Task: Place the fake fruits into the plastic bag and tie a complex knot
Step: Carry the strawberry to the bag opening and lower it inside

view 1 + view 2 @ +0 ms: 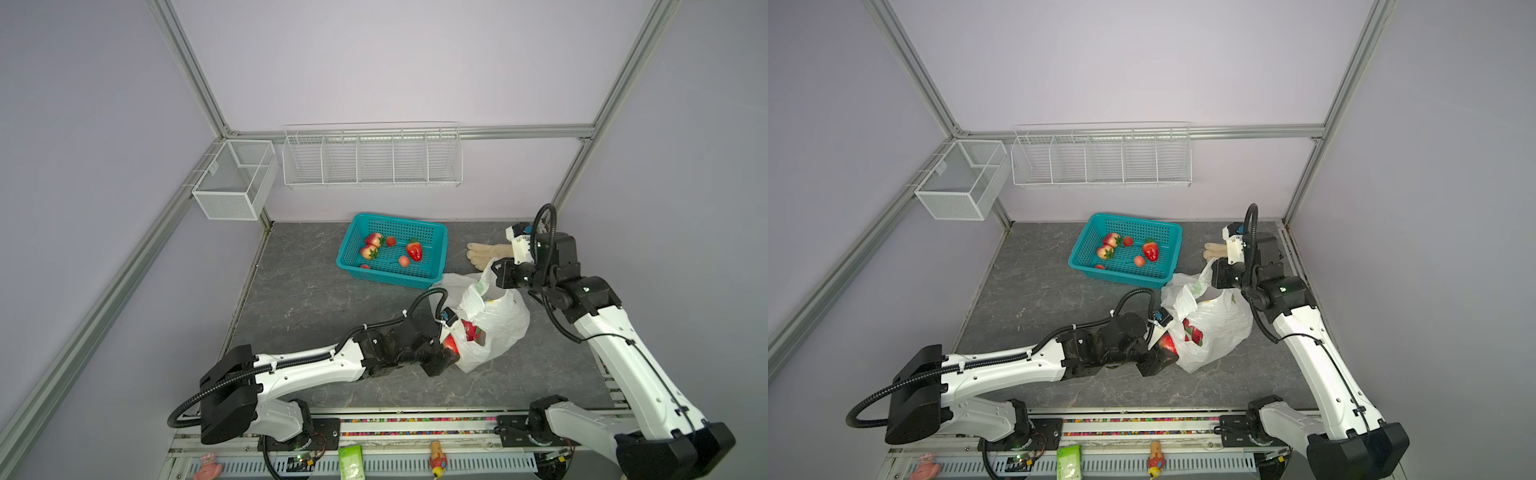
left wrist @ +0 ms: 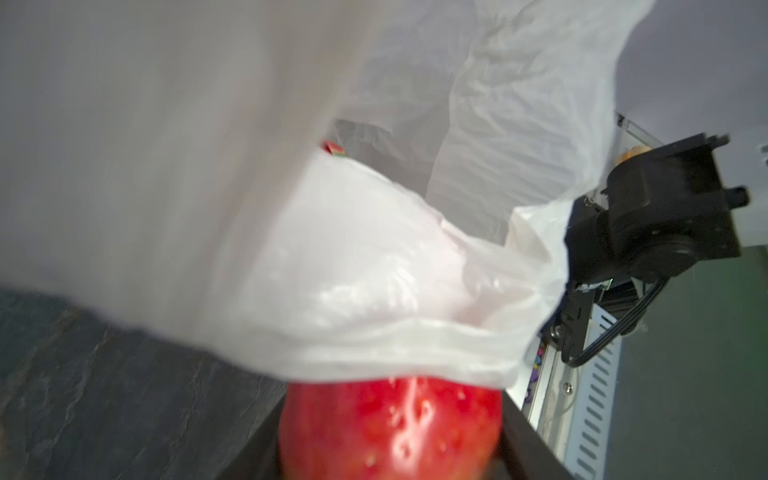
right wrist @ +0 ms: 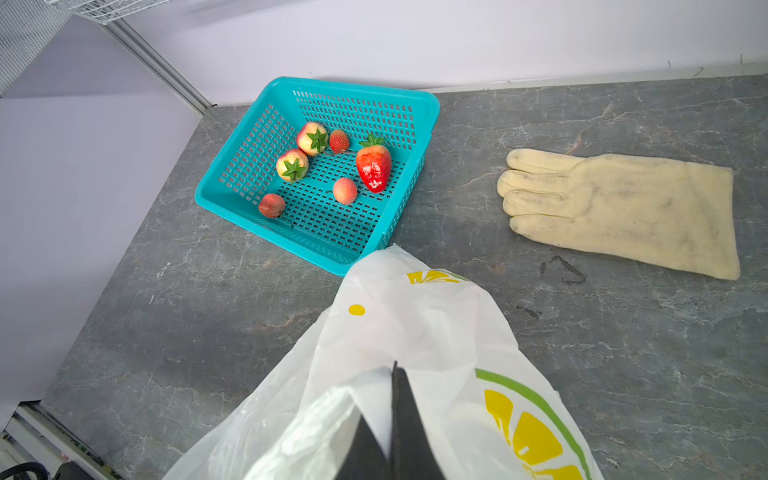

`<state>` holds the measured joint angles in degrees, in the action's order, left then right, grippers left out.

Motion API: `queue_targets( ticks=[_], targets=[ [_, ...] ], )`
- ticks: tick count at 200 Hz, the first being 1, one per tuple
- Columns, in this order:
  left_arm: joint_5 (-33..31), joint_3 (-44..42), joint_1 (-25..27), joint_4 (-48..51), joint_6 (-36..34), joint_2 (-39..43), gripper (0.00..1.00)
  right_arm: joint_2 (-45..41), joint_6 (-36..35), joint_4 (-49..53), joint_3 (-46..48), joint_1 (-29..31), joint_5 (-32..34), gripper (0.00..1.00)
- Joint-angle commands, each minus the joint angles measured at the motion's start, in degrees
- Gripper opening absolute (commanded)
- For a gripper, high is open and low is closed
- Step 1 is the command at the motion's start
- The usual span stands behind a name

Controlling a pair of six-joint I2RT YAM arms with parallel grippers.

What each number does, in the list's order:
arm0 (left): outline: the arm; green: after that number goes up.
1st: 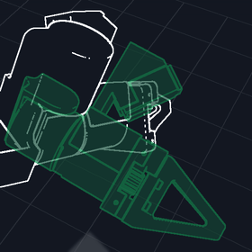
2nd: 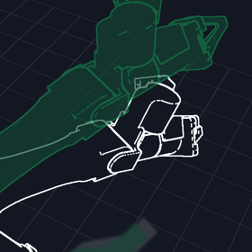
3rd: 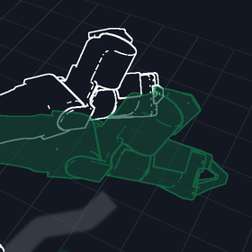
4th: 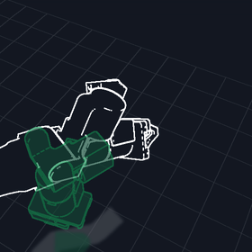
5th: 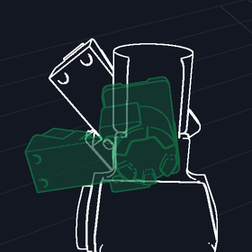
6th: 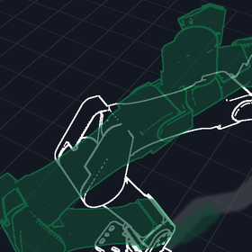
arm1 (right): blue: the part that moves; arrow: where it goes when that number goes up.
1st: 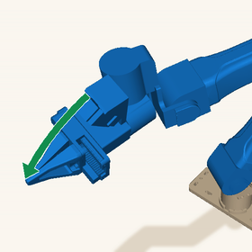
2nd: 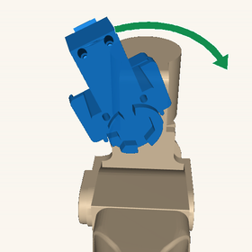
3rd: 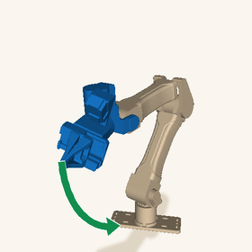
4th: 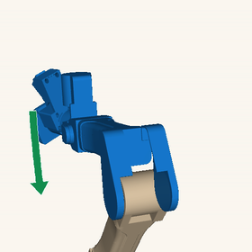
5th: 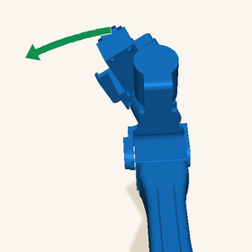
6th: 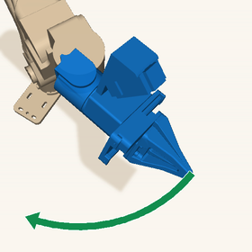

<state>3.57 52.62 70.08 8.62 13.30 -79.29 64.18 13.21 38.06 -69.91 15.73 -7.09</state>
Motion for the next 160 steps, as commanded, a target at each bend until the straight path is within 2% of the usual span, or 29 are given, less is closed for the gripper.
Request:
queue_targets(
  ticks=[1,31,58,83,113,141,160],
  targets=[
    [0.28,0.97,0.05,-8.82,1.94,0.19,0.36,-2.11,-0.56,0.77,0.74,-0.42,-0.63,0.06],
    [1.42,3.09,-0.04,-16.31,5.16,-3.67,0.37,-3.05,0.61,0.67,2.67,-0.35,-4.41,0.06],
    [0.76,5.17,-0.37,-20.83,7.89,-5.9,0.38,-4.31,-0.41,2.89,2.61,-0.4,-5.04,0.06],
    [-3.83,6.35,-0.65,-24.4,10.46,-8.81,0.38,-5.85,0.13,3.45,2.63,-0.36,-5.96,0.06],
    [-9.78,10.96,-0.57,-22.96,11.56,-15.12,0.38,-7.29,3.08,1.28,4.22,-0.36,-9.94,0.06],
    [-18.58,11.09,-1.14,-19.92,11.37,-18.66,0.38,-8.78,2.92,1.72,4.43,-0.44,-6.14,0.06],
    [-19.24,9.63,-3.66,-21.45,13.9,-19.81,0.38,-9.33,2.93,1.05,4.97,-0.46,-5.66,0.06]
  ],
)
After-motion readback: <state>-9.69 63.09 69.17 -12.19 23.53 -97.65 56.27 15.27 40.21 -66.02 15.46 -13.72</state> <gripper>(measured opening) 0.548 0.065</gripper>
